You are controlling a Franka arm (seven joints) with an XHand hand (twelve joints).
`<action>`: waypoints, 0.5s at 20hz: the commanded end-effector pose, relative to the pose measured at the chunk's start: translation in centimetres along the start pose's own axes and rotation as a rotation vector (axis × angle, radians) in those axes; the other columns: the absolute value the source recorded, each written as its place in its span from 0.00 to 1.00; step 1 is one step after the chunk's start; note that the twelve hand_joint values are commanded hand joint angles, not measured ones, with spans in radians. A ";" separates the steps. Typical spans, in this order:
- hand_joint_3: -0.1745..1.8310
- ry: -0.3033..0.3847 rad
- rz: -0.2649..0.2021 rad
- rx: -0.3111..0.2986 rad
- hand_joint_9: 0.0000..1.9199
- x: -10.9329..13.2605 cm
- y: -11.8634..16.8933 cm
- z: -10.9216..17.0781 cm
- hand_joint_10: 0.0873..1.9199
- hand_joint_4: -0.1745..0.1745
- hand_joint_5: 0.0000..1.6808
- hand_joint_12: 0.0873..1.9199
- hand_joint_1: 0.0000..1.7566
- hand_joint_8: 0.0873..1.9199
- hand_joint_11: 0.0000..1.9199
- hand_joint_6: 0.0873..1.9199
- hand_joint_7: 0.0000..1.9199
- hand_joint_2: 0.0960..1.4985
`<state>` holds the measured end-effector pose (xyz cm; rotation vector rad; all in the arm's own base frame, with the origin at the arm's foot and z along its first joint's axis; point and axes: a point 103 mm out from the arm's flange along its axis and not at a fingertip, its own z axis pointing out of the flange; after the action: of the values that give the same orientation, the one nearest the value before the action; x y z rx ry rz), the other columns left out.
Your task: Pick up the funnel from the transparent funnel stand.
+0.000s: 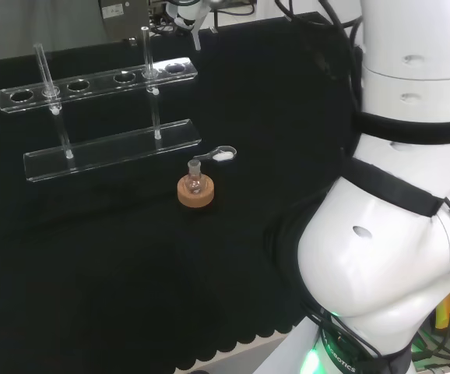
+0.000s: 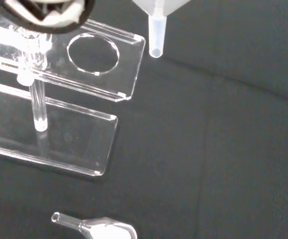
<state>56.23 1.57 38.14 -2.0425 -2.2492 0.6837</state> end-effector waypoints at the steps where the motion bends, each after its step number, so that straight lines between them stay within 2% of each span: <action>1: 0.39 -0.001 0.032 -0.015 0.42 -0.8 -3.3 0.1 0.20 0.46 0.41 0.66 0.46 0.28 0.26 0.21 0.26 0.47; 10: 0.39 0.016 0.039 0.008 0.43 -0.1 -6.5 2.4 0.20 0.45 0.40 0.66 0.46 0.28 0.27 0.24 0.27 0.47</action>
<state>51.49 0.69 38.60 -2.0690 -2.2215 0.6938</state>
